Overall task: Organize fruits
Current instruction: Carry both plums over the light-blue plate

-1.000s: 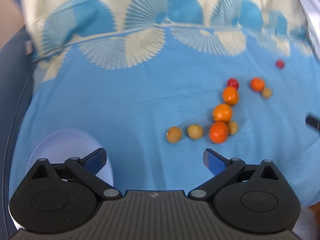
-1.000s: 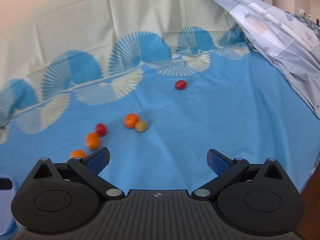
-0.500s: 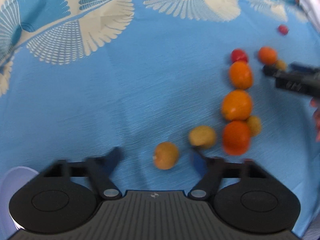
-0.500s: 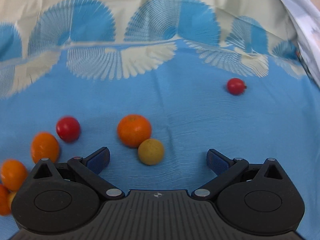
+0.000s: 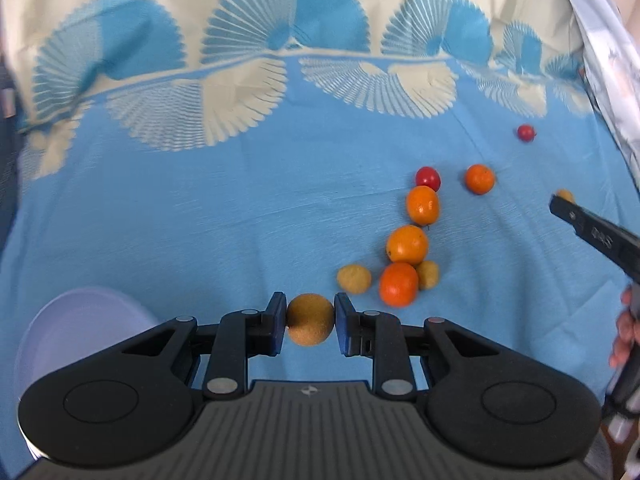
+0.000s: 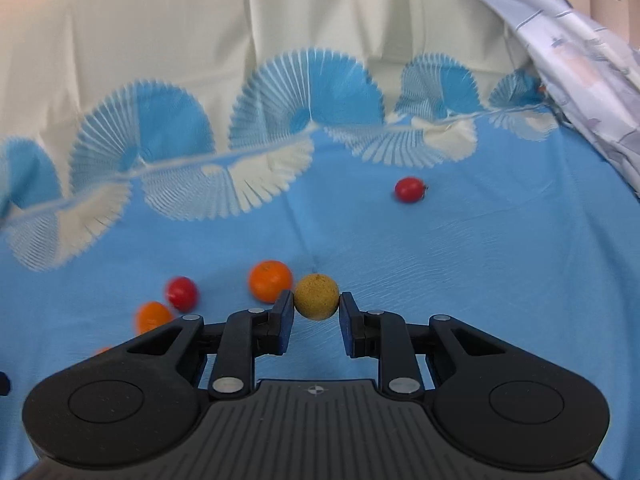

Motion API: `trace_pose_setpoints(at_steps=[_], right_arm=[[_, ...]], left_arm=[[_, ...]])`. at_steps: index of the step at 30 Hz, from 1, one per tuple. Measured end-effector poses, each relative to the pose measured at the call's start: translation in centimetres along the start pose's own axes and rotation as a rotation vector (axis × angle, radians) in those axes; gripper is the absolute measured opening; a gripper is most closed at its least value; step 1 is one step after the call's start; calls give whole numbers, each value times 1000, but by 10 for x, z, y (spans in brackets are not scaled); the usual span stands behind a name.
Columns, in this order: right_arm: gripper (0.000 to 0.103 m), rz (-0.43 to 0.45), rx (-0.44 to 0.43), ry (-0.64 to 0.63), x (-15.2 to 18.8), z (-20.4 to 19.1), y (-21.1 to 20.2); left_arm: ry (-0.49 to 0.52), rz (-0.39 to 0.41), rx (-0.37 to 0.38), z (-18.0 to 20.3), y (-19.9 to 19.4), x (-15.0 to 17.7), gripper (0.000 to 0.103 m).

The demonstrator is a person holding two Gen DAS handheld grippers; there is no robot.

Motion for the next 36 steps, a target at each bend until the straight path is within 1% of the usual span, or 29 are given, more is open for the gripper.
trace_pose_setpoints(at_steps=[3, 6, 10, 14, 16, 19, 22, 26, 29, 32, 36], right_arm=[[26, 20, -53, -8, 3, -27, -38], [26, 16, -118, -29, 12, -60, -75], [26, 4, -216, -67, 29, -108, -122], [26, -34, -338, -95, 50, -157, -161], [26, -63, -393, -113, 62, -180, -176], [26, -86, -449, -195, 77, -217, -198], [26, -116, -497, -250, 89, -247, -214], [26, -128, -532, -313, 99, -276, -234], [26, -143, -539, -341, 102, -292, -239], [26, -154, -533, -354, 103, -301, -242], [26, -173, -526, -359, 105, -309, -242]], left_arm=[[-45, -7, -12, -19, -34, 14, 28], [-71, -3, -36, -37, -68, 32, 28], [-107, -11, -78, -71, -112, 62, 28], [-160, -26, -111, -107, -146, 95, 28], [-192, -33, -107, -126, -160, 111, 28], [-235, -18, -113, -148, -180, 137, 28], [-271, -4, -115, -167, -196, 160, 28], [-310, 3, -106, -187, -208, 185, 28], [-337, 1, -93, -200, -212, 199, 28], [-354, 7, -84, -210, -215, 209, 28], [-360, 37, -84, -219, -218, 213, 28]])
Point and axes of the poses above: each gripper's, at about its wrist camera, not at the fingertips, and y roughly the way its jaws point, z to its right, x to its underside, the point moved 2 cm from there along y, roughly the way its jaws point, and after that the axes turned 15 degrees about -x, right-handed, at the moved point
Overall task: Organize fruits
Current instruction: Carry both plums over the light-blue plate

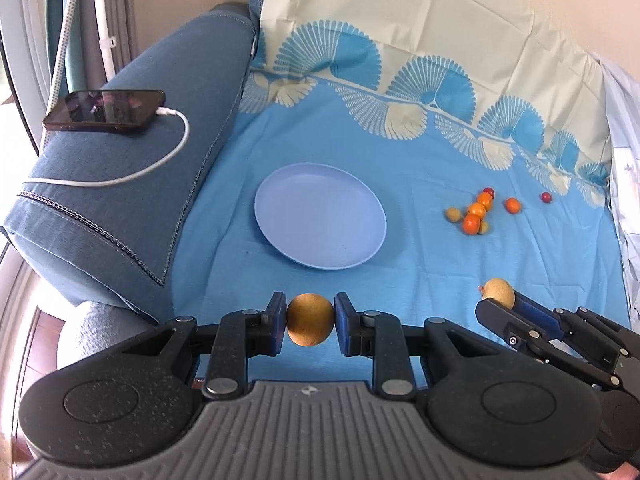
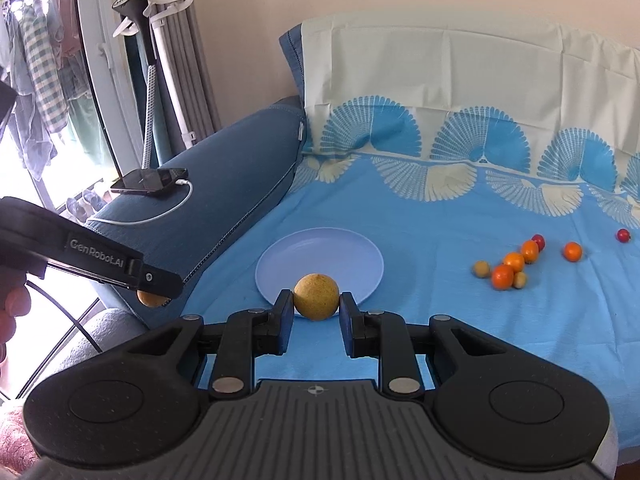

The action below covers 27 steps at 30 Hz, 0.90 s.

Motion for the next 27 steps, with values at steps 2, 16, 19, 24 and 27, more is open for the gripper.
trace_pose_setpoints(at_steps=[2, 16, 19, 24, 27], right_arm=[[26, -9, 2, -12, 0, -4, 2], [26, -59, 7, -17, -4, -3, 20], [26, -57, 10, -7, -7, 1, 24], [26, -56, 11, 15, -12, 9, 37], [26, -63, 4, 28, -14, 15, 47]], left_arm=[[-10, -1, 8, -3, 1, -2, 28], [-58, -11, 27, -11, 18, -21, 28], [-64, -7, 30, -8, 23, -29, 28], [-67, -3, 35, 0, 32, -45, 28], [-64, -4, 35, 6, 41, -55, 28]])
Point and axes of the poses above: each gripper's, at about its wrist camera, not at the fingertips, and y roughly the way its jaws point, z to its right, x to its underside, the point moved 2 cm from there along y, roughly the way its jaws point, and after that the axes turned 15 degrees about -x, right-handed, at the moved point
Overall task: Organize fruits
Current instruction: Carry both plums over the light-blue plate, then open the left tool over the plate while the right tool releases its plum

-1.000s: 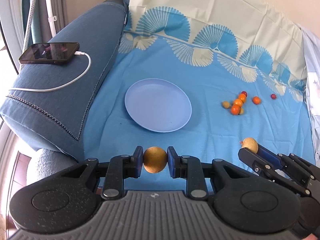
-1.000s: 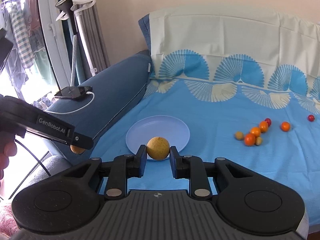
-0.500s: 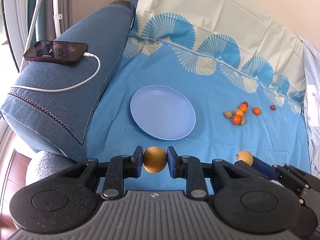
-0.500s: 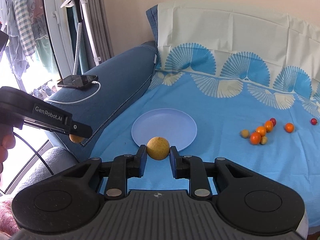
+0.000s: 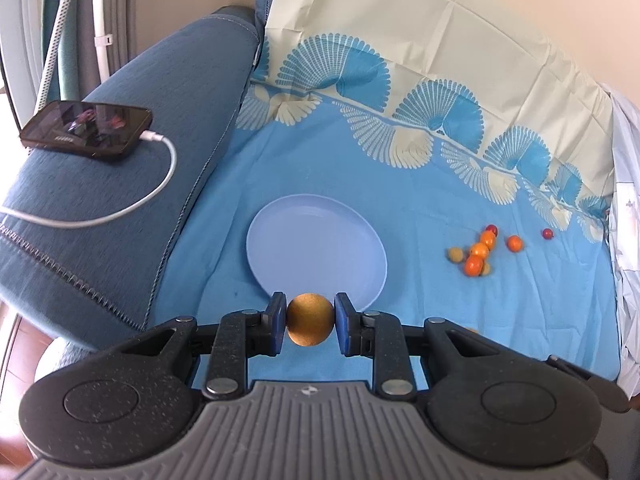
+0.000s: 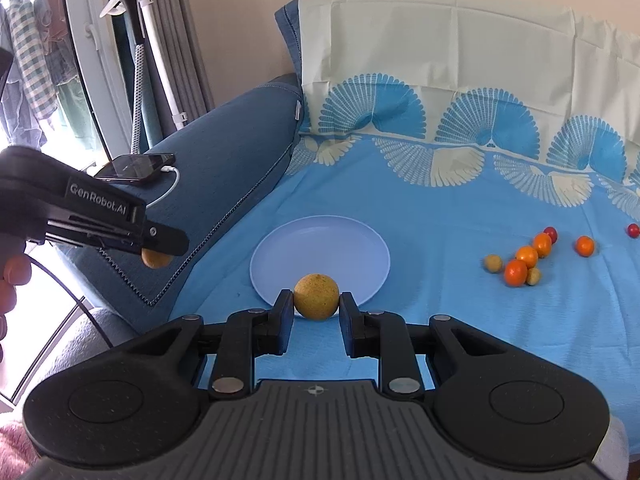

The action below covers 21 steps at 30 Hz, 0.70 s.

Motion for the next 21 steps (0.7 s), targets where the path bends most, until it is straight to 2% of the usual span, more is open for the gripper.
trace_pose_setpoints(at_steps=[9, 16, 21], right_arm=[[26, -16, 2, 21, -15, 30, 44], [26, -62, 5, 4, -21, 55, 95], [26, -110, 15, -44, -21, 67, 134]], left_arm=[[19, -39, -23, 25, 50, -33, 28], [48, -82, -53, 50, 111, -53, 28], [78, -121, -101, 59, 157, -55, 28]])
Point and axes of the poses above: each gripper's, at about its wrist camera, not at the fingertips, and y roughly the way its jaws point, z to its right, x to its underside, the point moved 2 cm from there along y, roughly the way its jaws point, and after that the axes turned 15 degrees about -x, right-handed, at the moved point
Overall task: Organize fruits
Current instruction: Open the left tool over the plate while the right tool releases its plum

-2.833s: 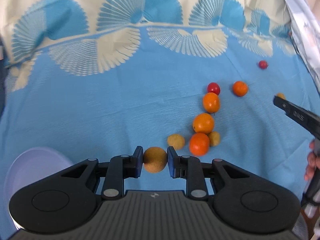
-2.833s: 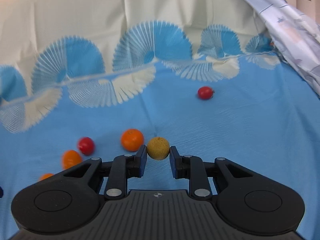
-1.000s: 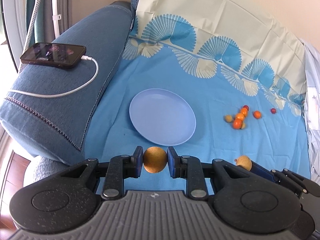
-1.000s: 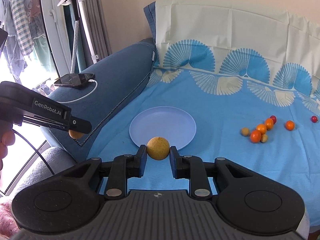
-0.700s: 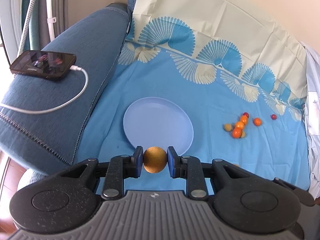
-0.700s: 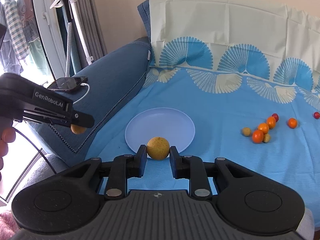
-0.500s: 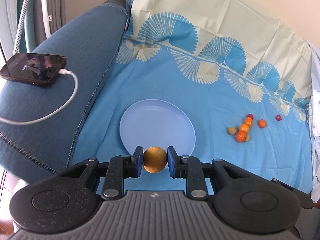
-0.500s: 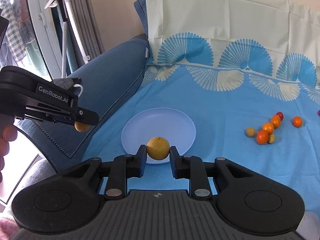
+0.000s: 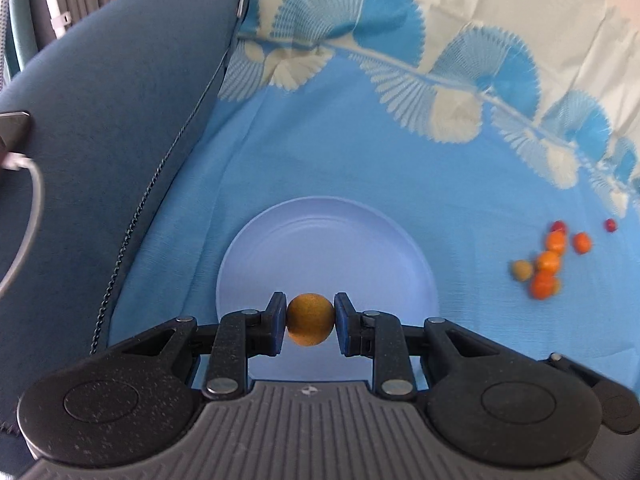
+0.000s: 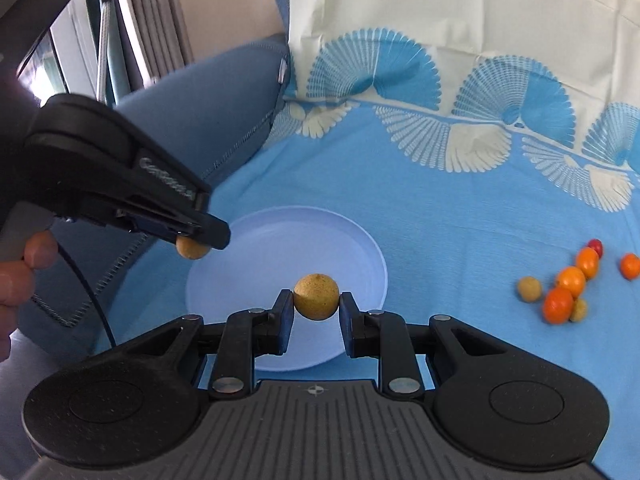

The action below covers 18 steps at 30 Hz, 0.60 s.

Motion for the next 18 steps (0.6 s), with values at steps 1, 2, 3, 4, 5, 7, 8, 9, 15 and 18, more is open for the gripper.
trace_pose_setpoints(at_steps=[1, 2, 3, 4, 5, 7, 8, 9, 15, 18], right_arm=[[26, -12, 2, -7, 0, 2, 8], [26, -23, 4, -11, -1, 5, 15], [26, -32, 5, -13, -1, 7, 22], [26, -42, 6, -16, 0, 9, 28], [26, -52, 5, -19, 0, 10, 33], [26, -65, 1, -26, 1, 11, 43], [26, -72, -1, -32, 1, 12, 47], [26, -77, -1, -39, 2, 12, 52], [52, -79, -9, -66, -5, 10, 58], [81, -42, 6, -77, -11, 6, 36]], left_arm=[[4, -5, -9, 1, 8, 0, 28], [7, -12, -24, 2, 16, -1, 28], [11, -19, -30, 3, 22, -1, 28], [12, -26, -35, 4, 29, -1, 28], [14, -33, -43, 4, 35, -1, 28], [20, -42, -58, 5, 46, -2, 28], [22, -46, -70, 5, 51, -2, 28], [27, -47, -81, 6, 55, -3, 28], [-14, 20, -44, -5, 37, -10, 103], [-1, 91, -44, -14, 8, -6, 103]])
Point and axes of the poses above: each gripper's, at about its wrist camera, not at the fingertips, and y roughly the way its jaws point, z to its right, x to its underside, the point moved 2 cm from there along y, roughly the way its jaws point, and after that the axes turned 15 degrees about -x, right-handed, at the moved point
